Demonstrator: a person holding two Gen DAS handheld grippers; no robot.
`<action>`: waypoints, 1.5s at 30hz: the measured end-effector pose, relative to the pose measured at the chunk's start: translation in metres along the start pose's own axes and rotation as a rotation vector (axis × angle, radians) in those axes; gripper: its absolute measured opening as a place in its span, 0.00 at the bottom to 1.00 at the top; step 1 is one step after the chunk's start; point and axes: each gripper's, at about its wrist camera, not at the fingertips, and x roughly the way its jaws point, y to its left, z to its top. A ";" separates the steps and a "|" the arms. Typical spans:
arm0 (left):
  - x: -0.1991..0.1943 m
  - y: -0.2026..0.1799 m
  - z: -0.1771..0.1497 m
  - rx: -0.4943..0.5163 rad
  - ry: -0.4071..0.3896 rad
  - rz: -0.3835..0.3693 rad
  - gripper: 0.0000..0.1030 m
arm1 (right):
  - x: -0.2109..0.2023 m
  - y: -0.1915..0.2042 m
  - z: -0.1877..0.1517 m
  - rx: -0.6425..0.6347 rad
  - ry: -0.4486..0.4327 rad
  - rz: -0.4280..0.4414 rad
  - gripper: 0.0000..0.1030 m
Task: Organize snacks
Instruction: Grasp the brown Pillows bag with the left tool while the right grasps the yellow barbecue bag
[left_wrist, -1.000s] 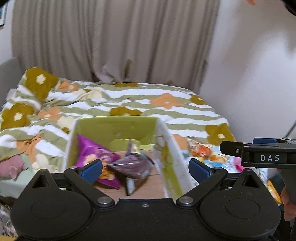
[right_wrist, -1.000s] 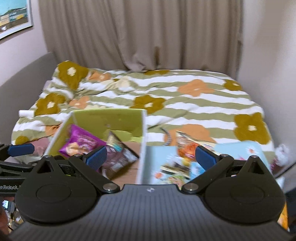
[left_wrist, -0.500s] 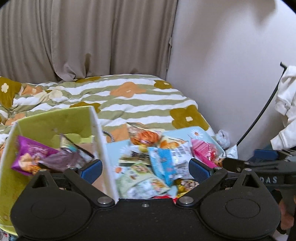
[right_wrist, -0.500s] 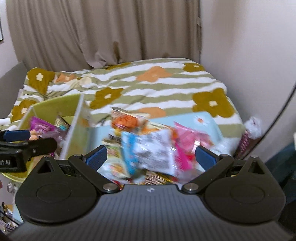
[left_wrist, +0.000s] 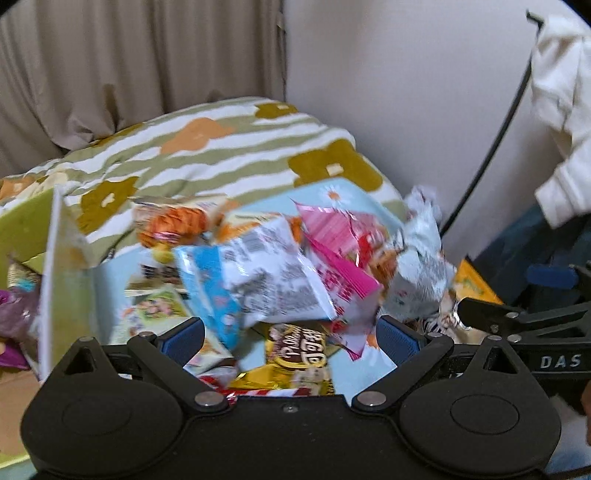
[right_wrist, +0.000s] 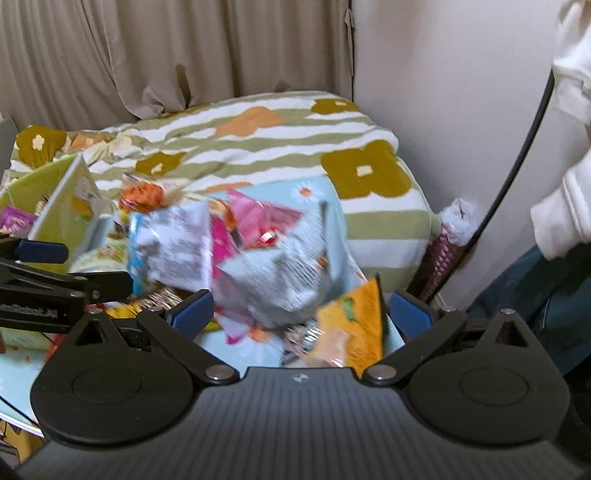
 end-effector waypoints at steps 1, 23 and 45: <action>0.006 -0.004 -0.001 0.014 0.010 0.003 0.97 | 0.004 -0.004 -0.003 0.007 0.007 -0.001 1.00; 0.087 -0.014 -0.020 0.042 0.177 0.064 0.54 | 0.054 -0.032 -0.030 0.097 0.120 0.070 1.00; 0.046 -0.016 -0.029 -0.023 0.123 0.057 0.50 | 0.084 -0.030 -0.030 0.086 0.182 0.067 0.87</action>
